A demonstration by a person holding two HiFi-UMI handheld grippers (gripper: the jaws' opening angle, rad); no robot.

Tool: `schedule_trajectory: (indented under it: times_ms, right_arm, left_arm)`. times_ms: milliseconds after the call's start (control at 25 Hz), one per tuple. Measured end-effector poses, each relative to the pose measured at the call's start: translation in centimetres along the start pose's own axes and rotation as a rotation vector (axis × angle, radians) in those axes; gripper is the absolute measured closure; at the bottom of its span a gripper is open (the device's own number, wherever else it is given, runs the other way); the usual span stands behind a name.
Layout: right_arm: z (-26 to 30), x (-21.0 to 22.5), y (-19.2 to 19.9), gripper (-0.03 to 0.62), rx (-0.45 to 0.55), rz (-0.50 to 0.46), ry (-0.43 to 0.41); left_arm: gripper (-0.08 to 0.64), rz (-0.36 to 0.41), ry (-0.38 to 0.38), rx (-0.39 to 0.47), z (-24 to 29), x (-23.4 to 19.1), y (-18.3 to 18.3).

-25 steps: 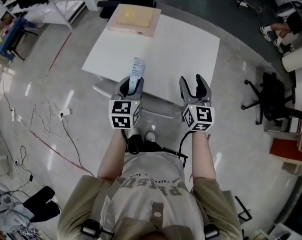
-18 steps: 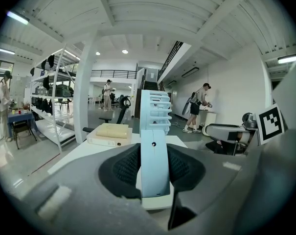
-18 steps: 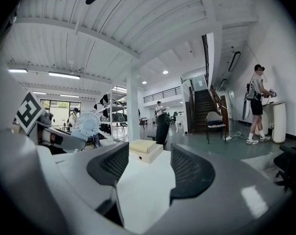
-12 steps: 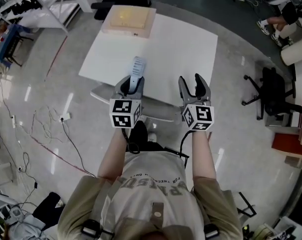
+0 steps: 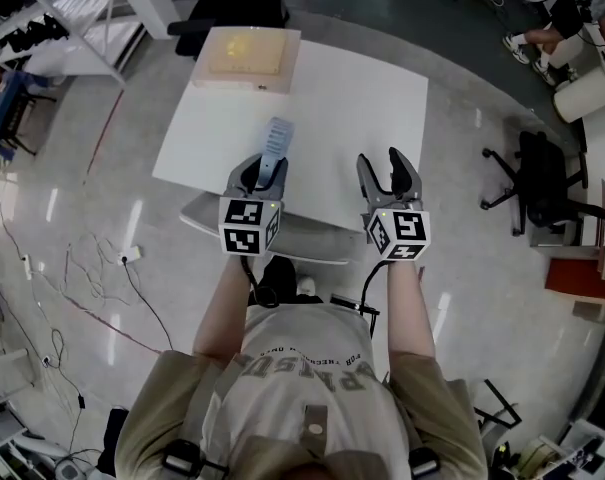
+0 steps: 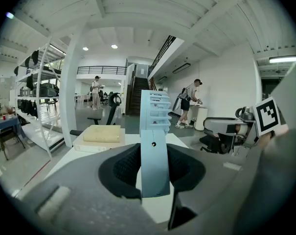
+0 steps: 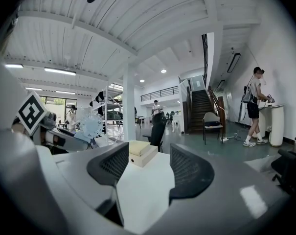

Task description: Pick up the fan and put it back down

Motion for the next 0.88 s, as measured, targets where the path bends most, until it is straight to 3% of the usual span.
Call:
schedule_trajectory:
  times_ms: [600, 720, 880]
  right_arm:
    - [4.8, 0.1, -0.3, 0.341, -0.064, -0.031, -0.065]
    - [5.6, -0.2, 0.1, 0.341, -0.080, -0.032, -0.099]
    - [6.1, -0.7, 0.8, 0.342, -0.111, -0.047, -0.169]
  left_arm:
    - [0.434, 0.074, 0.190, -0.142, 5.0, -3.1, -0.3]
    - [0.434, 0.080, 0.247, -0.179, 5.7, -3.7, -0.1]
    - [0.434, 0.145, 0.309, -0.252, 6.7, -4.2, 0.3]
Point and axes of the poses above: the fingertips, and each gripper's own axes: z forward along the fingers, x to its right, y out of its underside, the point moved 7 cm from there along -z, backward along the fingers, and after that the axes turned 11 degrees about y, right-handed, at the moved point
